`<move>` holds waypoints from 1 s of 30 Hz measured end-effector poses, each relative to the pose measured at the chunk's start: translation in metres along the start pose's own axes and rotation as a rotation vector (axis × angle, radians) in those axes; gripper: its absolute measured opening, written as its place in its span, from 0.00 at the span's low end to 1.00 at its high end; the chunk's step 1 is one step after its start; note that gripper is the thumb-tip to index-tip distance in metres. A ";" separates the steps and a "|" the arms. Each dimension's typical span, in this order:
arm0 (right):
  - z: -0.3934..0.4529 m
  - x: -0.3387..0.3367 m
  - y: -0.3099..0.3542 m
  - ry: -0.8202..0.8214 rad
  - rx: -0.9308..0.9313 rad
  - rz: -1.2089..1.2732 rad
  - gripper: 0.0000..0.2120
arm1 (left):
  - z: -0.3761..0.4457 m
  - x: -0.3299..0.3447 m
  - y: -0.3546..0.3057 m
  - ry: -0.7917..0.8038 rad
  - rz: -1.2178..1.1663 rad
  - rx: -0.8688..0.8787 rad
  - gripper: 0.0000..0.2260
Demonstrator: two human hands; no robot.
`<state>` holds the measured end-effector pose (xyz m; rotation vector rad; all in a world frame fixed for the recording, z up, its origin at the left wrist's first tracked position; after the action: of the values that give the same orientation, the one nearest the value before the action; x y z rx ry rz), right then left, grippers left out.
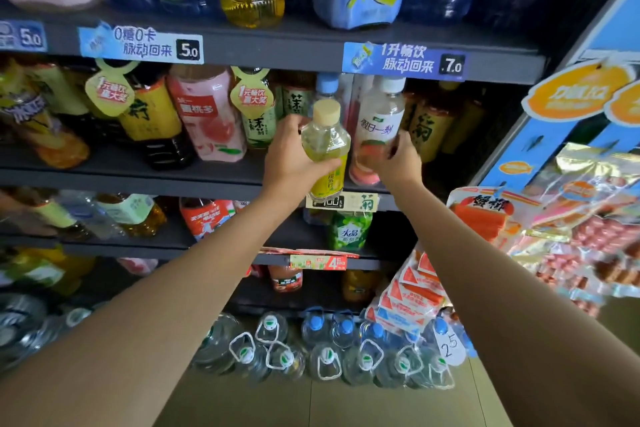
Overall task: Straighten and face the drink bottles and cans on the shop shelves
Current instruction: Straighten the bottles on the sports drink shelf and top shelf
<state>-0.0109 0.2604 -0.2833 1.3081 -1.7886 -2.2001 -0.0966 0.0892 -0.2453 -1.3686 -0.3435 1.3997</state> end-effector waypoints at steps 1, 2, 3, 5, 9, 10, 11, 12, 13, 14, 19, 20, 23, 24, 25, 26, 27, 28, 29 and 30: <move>-0.003 0.005 -0.009 0.016 0.040 -0.013 0.32 | 0.001 0.001 -0.002 0.004 0.000 0.009 0.32; -0.005 0.009 -0.016 0.018 0.075 -0.008 0.33 | 0.003 0.001 -0.003 0.005 0.001 0.017 0.32; -0.007 0.012 -0.021 0.003 0.089 0.010 0.34 | 0.004 0.002 -0.004 0.006 0.002 0.022 0.32; -0.005 0.017 -0.024 -0.049 0.079 0.033 0.33 | 0.006 0.004 -0.004 0.016 0.008 0.031 0.32; 0.011 0.024 -0.020 -0.053 0.041 0.108 0.32 | 0.014 0.005 0.001 0.019 0.002 0.027 0.32; 0.014 0.026 -0.019 -0.046 0.047 0.116 0.32 | 0.016 0.005 0.002 0.026 0.006 0.018 0.32; 0.017 0.027 -0.018 -0.041 0.061 0.106 0.31 | 0.019 0.005 0.003 0.038 0.005 0.010 0.32; 0.018 0.029 -0.018 -0.044 0.078 0.090 0.29 | 0.020 0.005 0.003 0.050 0.001 0.007 0.33; 0.016 0.030 -0.019 -0.054 0.097 0.077 0.27 | 0.021 0.004 0.003 0.063 -0.009 0.005 0.33; 0.011 0.029 -0.020 -0.076 0.108 0.076 0.25 | 0.020 0.003 0.002 0.080 -0.018 0.008 0.33; -0.051 0.022 -0.010 -0.011 0.050 0.338 0.12 | 0.010 -0.001 -0.008 0.296 -0.010 0.006 0.34; -0.063 0.021 -0.002 0.043 0.025 0.427 0.11 | 0.006 -0.002 -0.013 0.346 0.007 0.009 0.35; -0.088 0.004 0.033 0.144 -0.057 0.489 0.17 | -0.002 -0.019 -0.036 0.423 -0.018 0.023 0.34; -0.096 -0.004 0.051 0.183 -0.097 0.458 0.18 | -0.003 -0.029 -0.047 0.425 -0.035 0.035 0.33; -0.103 -0.014 0.069 0.226 -0.142 0.426 0.19 | -0.004 -0.042 -0.061 0.426 -0.042 0.049 0.33; -0.109 -0.025 0.088 0.265 -0.189 0.396 0.19 | -0.003 -0.058 -0.076 0.424 -0.034 0.070 0.32; -0.114 -0.036 0.110 0.299 -0.239 0.361 0.17 | -0.001 -0.075 -0.092 0.420 -0.024 0.091 0.30; -0.119 -0.048 0.131 0.328 -0.290 0.318 0.17 | 0.002 -0.093 -0.111 0.419 -0.025 0.115 0.28; -0.123 -0.061 0.154 0.343 -0.343 0.269 0.19 | 0.005 -0.111 -0.132 0.416 -0.041 0.142 0.26; -0.127 -0.075 0.179 0.341 -0.392 0.226 0.21 | 0.009 -0.130 -0.157 0.404 -0.052 0.180 0.24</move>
<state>0.0304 0.1343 -0.0937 1.2295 -1.2397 -1.9338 -0.0633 0.0451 -0.0491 -1.4409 0.0133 1.0517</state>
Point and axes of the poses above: each hand's wrist, its own z-axis towards the middle knuckle, its own x-axis out of the palm, y = z × x, the point moved 7 cm from there along z, towards the middle knuckle, and after that the axes turned 1 degree about x, right-handed, at the moved point
